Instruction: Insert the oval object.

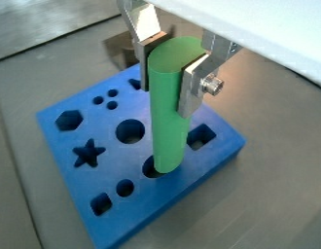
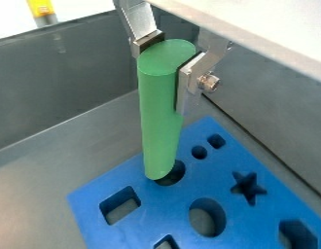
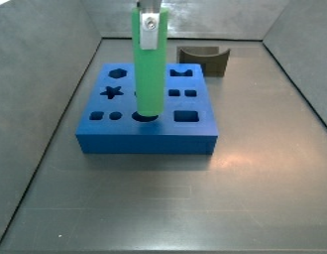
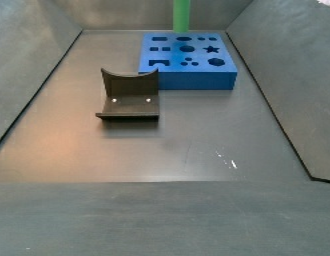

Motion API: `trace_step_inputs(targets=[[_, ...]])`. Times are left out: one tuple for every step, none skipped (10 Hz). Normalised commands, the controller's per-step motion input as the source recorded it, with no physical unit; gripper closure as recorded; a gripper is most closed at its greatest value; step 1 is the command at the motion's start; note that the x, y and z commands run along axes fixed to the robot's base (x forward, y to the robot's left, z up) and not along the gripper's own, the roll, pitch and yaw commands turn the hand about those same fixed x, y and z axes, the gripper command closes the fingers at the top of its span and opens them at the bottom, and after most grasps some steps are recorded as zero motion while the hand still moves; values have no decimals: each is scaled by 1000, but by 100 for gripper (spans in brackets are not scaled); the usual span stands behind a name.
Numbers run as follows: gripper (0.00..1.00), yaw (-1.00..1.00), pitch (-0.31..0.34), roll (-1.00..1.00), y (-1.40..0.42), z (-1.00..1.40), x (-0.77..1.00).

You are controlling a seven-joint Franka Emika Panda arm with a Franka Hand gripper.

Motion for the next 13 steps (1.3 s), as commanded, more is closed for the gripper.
trace_step_inputs(targets=[[100,-680,4,1,97,-200,-283],[100,-511,0,24,86,-240,-360],[100,-626,7,56,237,-243,-320],[100,-497,0,0,143,-126,-203],[100,-151,0,0,40,-71,0],[100,-200,0,-56,0,-97,177],[100,-149,1,-83,-26,-60,334],[100,-134,33,-91,-63,-49,426],[100,-140,9,-83,0,-86,403],[100,-97,0,-61,0,-166,266],[100,0,0,-40,0,-194,63],[100,0,-44,-10,0,-226,0],[100,0,-129,0,0,-334,-23]])
